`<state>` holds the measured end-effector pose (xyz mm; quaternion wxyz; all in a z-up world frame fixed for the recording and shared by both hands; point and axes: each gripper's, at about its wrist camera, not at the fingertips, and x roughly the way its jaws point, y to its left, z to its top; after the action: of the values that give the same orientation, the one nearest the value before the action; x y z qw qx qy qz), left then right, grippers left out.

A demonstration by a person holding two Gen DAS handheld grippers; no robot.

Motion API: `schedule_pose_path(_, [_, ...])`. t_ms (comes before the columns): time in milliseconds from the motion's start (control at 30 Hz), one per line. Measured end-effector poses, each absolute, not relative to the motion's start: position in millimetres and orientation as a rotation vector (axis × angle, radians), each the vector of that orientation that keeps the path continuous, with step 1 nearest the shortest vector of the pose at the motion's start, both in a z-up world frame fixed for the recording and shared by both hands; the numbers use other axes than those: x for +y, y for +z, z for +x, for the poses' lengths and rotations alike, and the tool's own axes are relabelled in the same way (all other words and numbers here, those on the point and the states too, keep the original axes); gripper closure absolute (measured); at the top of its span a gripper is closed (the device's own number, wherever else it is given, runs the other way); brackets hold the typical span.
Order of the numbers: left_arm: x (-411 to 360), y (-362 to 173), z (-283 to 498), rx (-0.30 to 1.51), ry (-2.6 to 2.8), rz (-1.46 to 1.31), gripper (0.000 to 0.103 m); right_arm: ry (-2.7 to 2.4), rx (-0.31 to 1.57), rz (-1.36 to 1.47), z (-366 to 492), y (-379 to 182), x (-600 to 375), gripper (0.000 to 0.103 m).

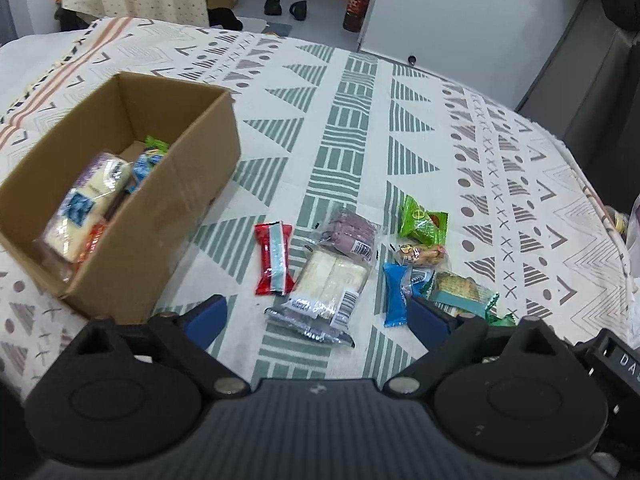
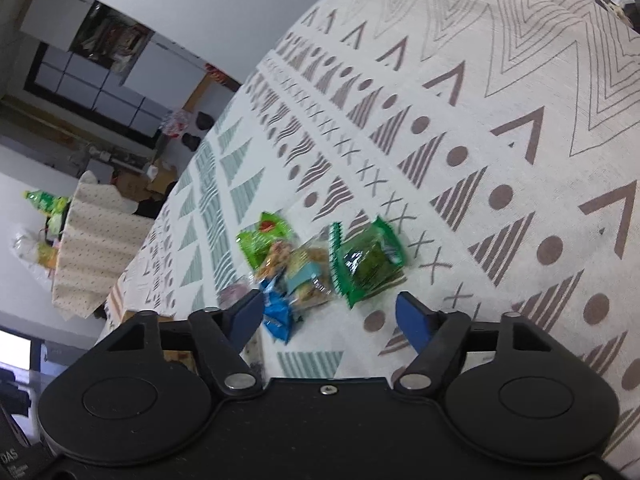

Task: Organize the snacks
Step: 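Close left tool on white bread pack while right tool grasps green candy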

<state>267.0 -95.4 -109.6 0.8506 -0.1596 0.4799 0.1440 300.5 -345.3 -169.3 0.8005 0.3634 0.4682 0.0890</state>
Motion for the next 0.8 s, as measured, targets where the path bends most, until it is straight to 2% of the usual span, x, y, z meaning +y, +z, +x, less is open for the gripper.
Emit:
schedule_pose_path(67, [-94, -117, 273, 1.025, 0.291, -0.35, 0.016, 0.167, 1.012, 0.769, 306, -174, -345, 0.036])
schedule_pose_path(300, [-93, -142, 294, 1.049, 0.263, -0.326, 0.022, 0.133, 1.031, 0.74, 320, -187, -339, 0.038])
schedule_pose_path(467, [-88, -160, 307, 1.09, 0.263, -0.331, 0.037, 0.12, 1.053, 0.734, 331, -198, -337, 0.04])
schedule_pose_path(667, [-87, -178, 315, 1.147, 0.254, -0.346, 0.042, 0.126, 1.043, 0.698, 340, -200, -331, 0.041])
schedule_pose_path(733, [-89, -180, 315, 1.148, 0.253, -0.333, 0.043, 0.125, 1.035, 0.684, 341, -201, -330, 0.045])
schedule_pose_path(800, [-91, -180, 314, 1.145, 0.255, -0.319, 0.045, 0.116, 1.031, 0.666, 343, -202, -330, 0.059])
